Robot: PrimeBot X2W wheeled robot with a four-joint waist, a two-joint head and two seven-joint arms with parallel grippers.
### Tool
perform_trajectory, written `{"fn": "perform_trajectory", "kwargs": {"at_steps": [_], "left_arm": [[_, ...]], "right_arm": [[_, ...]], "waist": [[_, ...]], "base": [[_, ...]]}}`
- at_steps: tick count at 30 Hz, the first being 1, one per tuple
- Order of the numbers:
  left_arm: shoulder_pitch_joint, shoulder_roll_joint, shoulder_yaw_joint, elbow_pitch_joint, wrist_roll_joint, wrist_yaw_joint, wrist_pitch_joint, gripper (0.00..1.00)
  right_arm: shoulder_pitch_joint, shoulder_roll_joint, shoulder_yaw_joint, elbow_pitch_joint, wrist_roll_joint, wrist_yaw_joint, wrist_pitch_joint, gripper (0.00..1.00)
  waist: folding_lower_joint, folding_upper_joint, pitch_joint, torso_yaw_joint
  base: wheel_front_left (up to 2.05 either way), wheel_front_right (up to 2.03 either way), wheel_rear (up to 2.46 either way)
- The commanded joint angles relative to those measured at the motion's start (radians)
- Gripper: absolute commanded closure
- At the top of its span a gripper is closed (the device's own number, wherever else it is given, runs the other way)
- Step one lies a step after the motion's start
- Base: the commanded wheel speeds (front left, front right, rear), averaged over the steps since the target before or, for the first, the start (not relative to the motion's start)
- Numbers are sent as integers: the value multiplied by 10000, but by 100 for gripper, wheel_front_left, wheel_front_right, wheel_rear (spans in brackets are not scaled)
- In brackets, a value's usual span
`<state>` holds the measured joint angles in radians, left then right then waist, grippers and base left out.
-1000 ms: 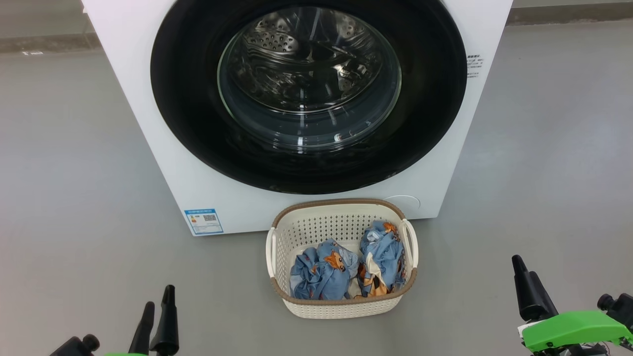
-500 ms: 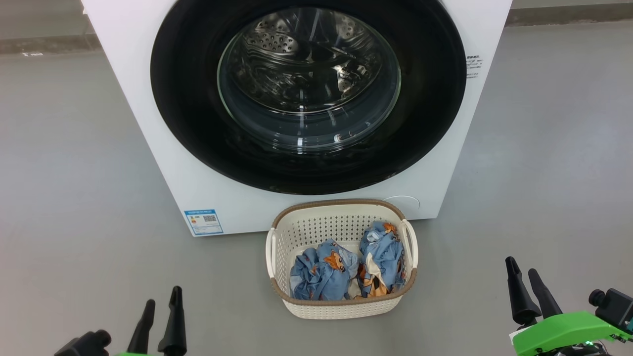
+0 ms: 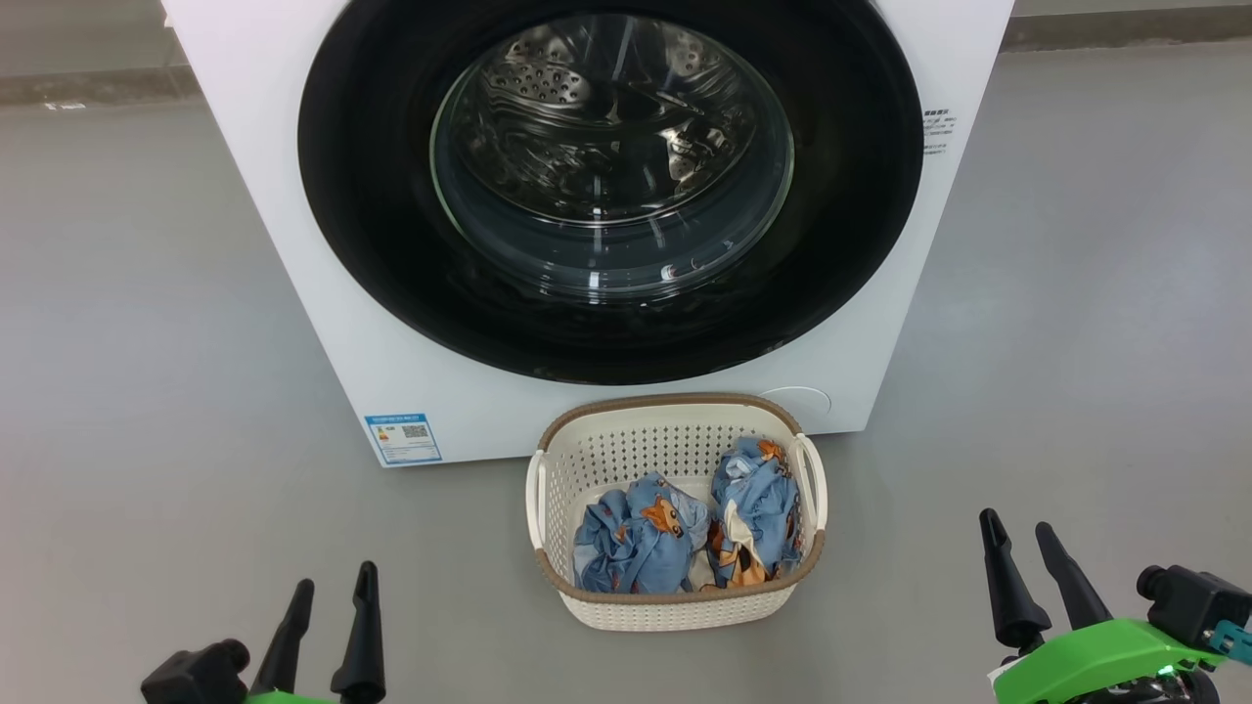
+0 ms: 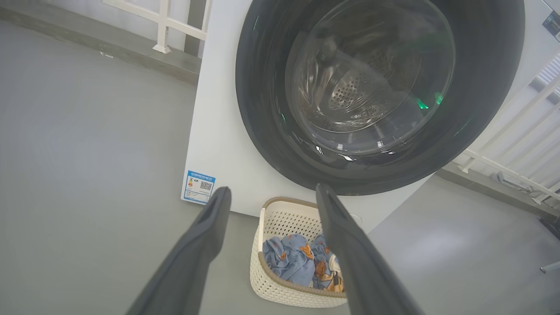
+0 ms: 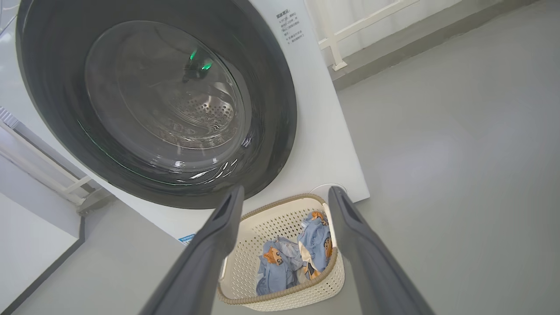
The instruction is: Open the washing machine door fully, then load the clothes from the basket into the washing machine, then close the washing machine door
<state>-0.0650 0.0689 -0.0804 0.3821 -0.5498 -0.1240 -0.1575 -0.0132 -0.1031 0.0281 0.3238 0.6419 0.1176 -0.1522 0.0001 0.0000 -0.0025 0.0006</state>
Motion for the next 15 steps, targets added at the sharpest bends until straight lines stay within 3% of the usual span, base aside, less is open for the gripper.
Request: {"fn": "perform_trajectory", "kwargs": {"at_steps": [1,15], "left_arm": [[-509,68,195,-170,410,-42,-158,0],[-670,44,213,118,1841,-52,-503,0]], "right_arm": [[-238,-231,203,-283,-422,94,-190,0],[-186,-280,290,-308,-1796,108,-544,0]], "waist": [[0,0,-4,1],[0,0,-5,-7]], "base": [[0,0,0],[0,0,0]]}}
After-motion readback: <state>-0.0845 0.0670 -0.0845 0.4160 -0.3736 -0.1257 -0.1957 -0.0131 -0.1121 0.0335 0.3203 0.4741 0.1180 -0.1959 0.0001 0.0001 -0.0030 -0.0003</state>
